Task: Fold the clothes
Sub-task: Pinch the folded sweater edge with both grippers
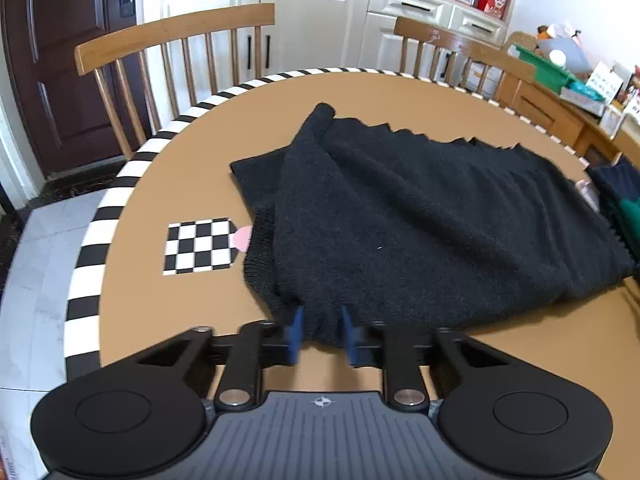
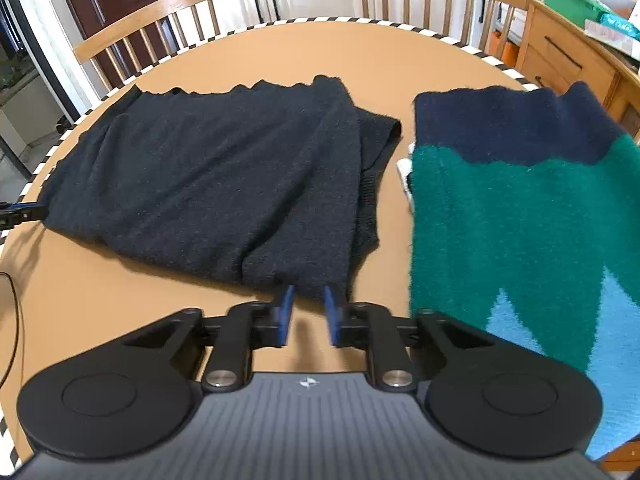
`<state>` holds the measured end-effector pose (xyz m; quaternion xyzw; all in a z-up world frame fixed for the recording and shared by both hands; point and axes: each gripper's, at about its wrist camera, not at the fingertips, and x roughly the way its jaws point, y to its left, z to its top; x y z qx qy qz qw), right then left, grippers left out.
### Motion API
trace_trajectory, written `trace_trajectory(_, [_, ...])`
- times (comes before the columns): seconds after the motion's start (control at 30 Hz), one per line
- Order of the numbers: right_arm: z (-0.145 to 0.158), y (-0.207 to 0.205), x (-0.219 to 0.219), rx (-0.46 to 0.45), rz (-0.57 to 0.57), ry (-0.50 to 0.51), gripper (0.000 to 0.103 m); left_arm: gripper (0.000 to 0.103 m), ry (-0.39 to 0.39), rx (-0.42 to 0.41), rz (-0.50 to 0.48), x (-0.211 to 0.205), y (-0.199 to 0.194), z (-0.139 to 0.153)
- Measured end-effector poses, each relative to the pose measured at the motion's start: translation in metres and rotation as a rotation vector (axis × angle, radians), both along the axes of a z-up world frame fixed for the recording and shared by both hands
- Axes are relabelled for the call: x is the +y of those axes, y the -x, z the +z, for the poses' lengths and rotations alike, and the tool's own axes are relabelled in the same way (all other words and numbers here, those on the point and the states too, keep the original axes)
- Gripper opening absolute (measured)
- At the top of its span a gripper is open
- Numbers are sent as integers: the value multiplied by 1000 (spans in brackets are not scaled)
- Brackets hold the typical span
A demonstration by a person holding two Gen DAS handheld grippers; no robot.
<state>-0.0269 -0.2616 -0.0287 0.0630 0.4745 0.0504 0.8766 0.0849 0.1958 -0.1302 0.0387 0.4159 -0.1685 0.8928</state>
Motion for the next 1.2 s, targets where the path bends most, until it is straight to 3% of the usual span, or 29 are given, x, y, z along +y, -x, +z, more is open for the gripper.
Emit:
trace_trajectory(0.17, [-3, -5, 1, 18, -14, 39, 15, 12, -9, 11, -2, 1, -2, 1])
trace_trajectory(0.27, [-3, -5, 4, 13, 14, 83, 27, 13, -13, 13, -1, 1, -2, 1])
trace_trajectory(0.37, [-5, -7, 7, 19, 41, 99, 27, 13, -18, 12, 3, 0, -3, 0])
trace_trajectory(0.4, [-7, -9, 6, 25, 45, 95, 25, 13, -21, 11, 4, 0, -3, -1])
trace_trajectory(0.47, [-10, -14, 4, 37, 32, 83, 4, 11, -41, 7, 6, -3, -5, -1])
trace_trajectory(0.5, [-10, -15, 3, 41, 17, 86, 2, 10, -69, 2, 7, -5, -6, 0])
trace_trajectory(0.87, [-9, -8, -12, 84, -45, 233, 1, 7, -210, -13, 173, 22, -15, 10])
trace_trajectory(1.0, [-4, -6, -12, 84, -66, 216, 1, 7, -190, -25, 243, 30, -15, 21])
trace_trajectory(1.2, [-8, -7, -6, 113, -29, 189, 2, 9, -200, 16, 171, 21, -8, 13])
